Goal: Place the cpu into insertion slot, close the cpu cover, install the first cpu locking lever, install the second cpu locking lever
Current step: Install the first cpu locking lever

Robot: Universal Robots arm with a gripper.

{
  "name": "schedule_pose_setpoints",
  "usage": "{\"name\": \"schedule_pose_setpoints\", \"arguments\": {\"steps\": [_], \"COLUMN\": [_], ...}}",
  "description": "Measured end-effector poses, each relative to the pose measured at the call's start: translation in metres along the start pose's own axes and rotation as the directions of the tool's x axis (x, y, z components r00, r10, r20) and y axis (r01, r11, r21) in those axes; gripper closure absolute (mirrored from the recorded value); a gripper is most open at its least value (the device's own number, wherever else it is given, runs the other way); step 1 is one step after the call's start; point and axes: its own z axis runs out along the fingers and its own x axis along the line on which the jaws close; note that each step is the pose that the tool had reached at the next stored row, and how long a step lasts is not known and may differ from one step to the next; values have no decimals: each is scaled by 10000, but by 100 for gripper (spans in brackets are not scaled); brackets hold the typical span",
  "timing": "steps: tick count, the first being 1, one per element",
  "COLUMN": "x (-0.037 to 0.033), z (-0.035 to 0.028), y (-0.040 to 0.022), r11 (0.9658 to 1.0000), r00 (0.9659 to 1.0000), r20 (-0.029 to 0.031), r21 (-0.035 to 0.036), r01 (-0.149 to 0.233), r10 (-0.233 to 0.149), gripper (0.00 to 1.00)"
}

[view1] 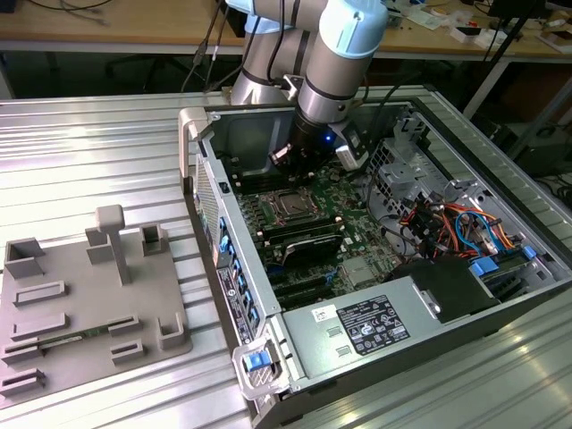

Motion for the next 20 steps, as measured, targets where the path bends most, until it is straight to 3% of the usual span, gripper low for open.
{"name": "schedule_pose_setpoints", "arguments": {"steps": [20], "x": [1], "z": [8], "y": [-6], "r11": [10000], "r00": [10000], "r20": [-2], "r21": [2], "r01": [1], "r10": [-1], "gripper": [89]}}
